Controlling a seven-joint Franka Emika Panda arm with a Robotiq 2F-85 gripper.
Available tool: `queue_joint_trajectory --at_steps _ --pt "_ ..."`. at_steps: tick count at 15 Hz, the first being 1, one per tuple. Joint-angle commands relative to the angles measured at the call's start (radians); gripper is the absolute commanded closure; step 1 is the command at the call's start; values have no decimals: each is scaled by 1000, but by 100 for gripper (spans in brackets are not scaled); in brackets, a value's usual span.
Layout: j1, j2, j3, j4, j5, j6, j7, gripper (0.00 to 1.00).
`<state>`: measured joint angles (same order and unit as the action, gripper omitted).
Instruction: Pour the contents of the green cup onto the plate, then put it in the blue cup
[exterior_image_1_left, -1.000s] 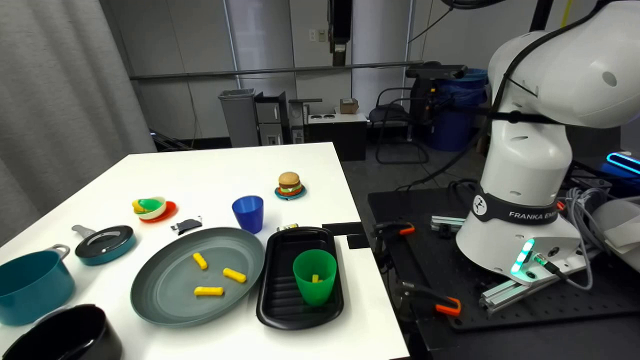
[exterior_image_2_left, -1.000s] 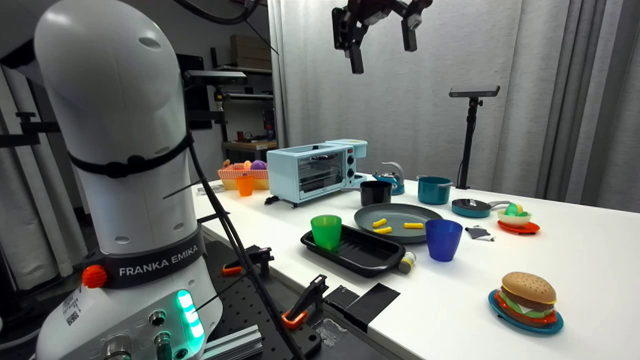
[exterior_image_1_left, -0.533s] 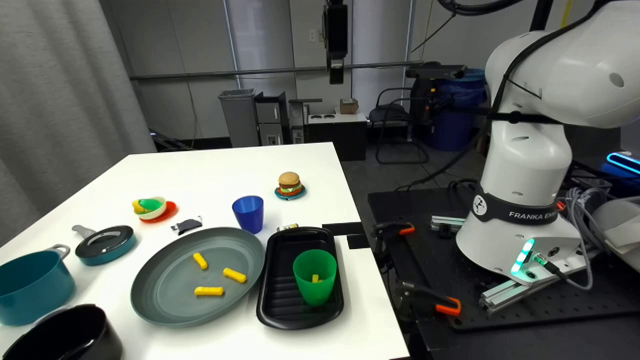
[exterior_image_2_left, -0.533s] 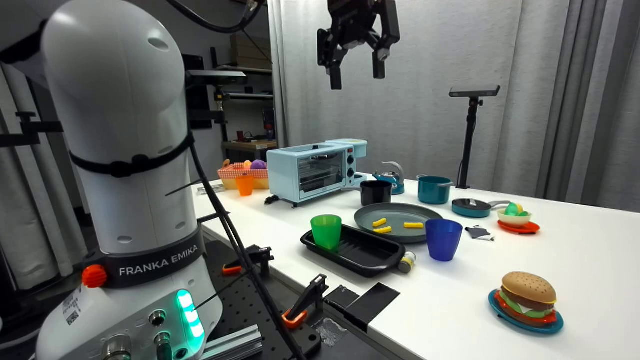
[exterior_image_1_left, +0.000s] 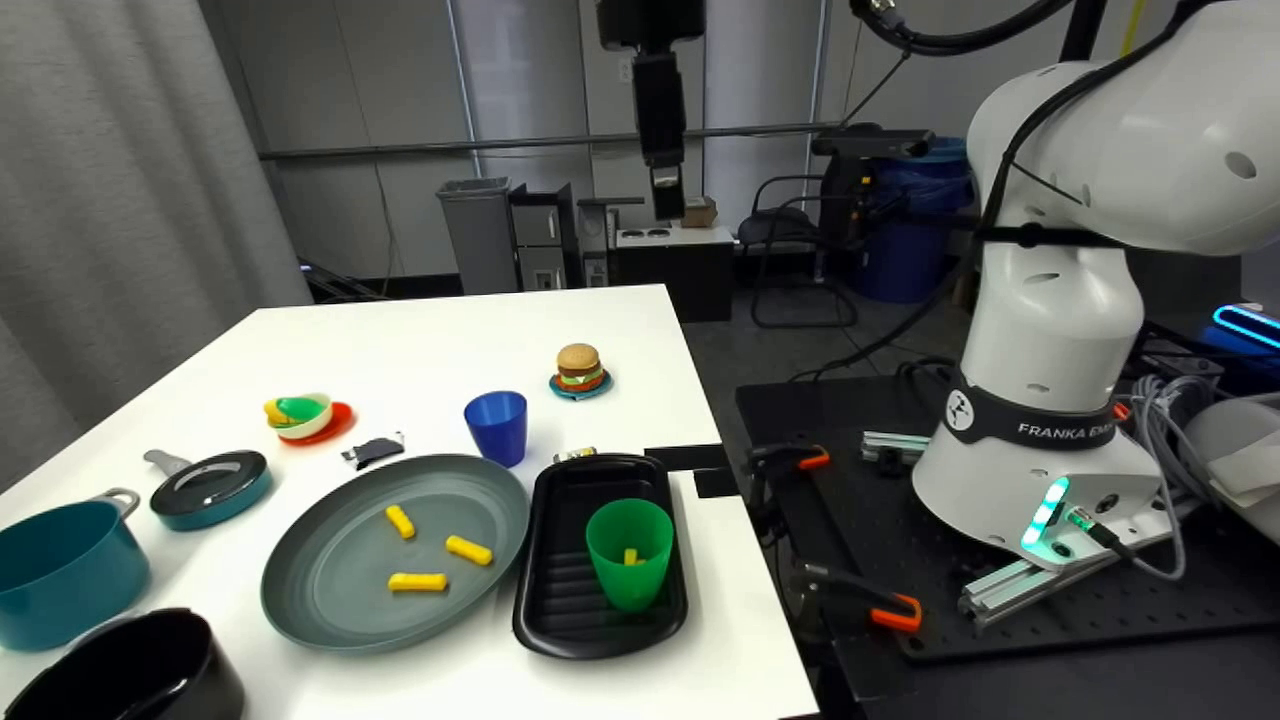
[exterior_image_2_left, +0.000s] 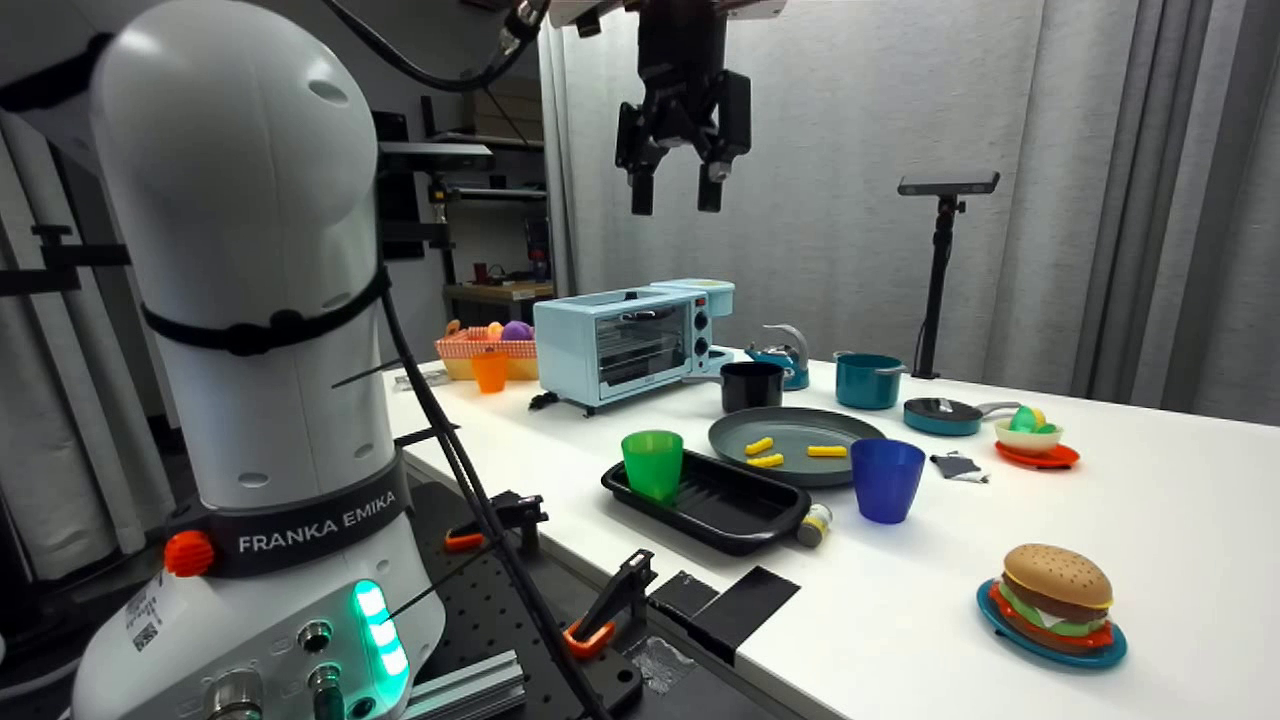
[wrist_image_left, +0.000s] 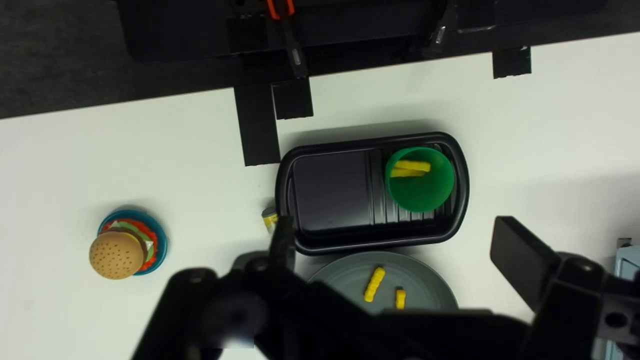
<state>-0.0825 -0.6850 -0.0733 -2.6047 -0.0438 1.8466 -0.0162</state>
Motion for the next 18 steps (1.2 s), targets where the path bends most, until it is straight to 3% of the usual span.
queue_joint_trajectory --at_steps 1,8,13,18 --pt "44 20 0 -13 68 14 -22 0" --pt "153 67 31 -19 102 24 -153 0" --pt "210 85 17 -31 58 19 -383 0" --pt "224 94 -24 -63 -12 34 -645 0"
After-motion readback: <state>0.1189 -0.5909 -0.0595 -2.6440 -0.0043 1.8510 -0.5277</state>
